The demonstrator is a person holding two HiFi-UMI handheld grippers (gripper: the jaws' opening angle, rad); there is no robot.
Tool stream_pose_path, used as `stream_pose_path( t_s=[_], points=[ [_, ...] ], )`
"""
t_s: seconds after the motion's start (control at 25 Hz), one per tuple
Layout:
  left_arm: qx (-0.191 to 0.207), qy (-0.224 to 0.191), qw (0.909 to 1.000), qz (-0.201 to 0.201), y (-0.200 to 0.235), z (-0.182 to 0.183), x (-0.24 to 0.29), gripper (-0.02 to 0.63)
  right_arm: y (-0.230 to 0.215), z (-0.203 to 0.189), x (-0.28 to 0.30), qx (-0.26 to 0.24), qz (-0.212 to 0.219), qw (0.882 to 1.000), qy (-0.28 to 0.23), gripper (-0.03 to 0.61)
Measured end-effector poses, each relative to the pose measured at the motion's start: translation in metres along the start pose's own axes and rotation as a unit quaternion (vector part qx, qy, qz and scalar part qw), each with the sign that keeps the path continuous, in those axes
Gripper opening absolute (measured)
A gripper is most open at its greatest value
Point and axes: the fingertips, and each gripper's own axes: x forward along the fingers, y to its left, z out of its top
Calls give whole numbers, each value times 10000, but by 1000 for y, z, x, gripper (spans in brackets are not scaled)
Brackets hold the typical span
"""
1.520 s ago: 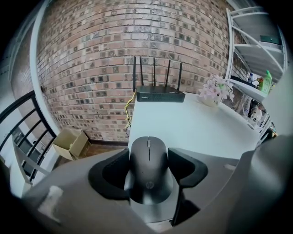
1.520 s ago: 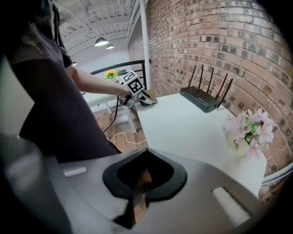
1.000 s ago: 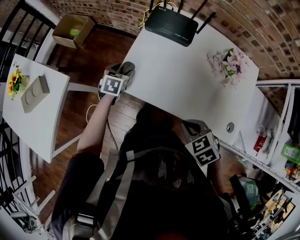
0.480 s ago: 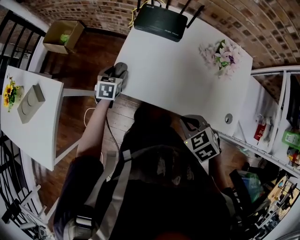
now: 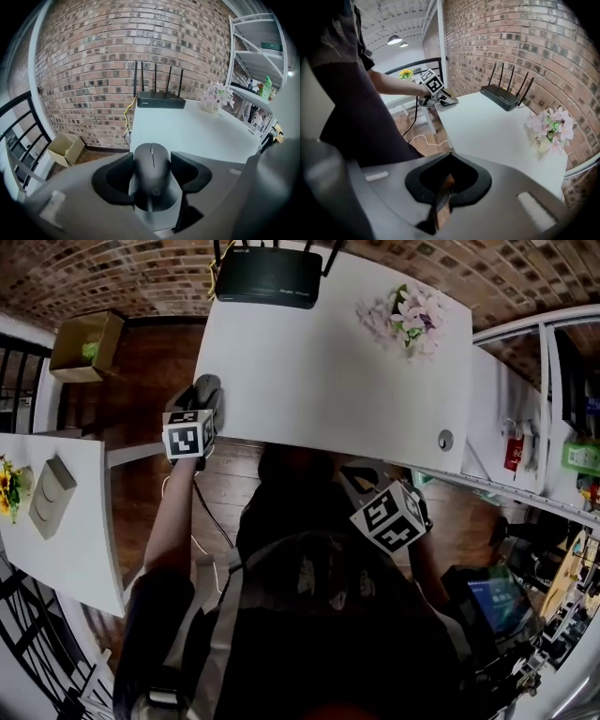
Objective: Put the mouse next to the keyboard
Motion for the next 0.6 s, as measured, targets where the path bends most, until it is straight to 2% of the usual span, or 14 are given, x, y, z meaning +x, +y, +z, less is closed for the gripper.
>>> stream_pose_path(
  t_s=[0.6],
  points=[
    [-110,86,9998,157,-25,-1,2,253,-25,-22,-18,169,-119,9993,-309,6]
  ],
)
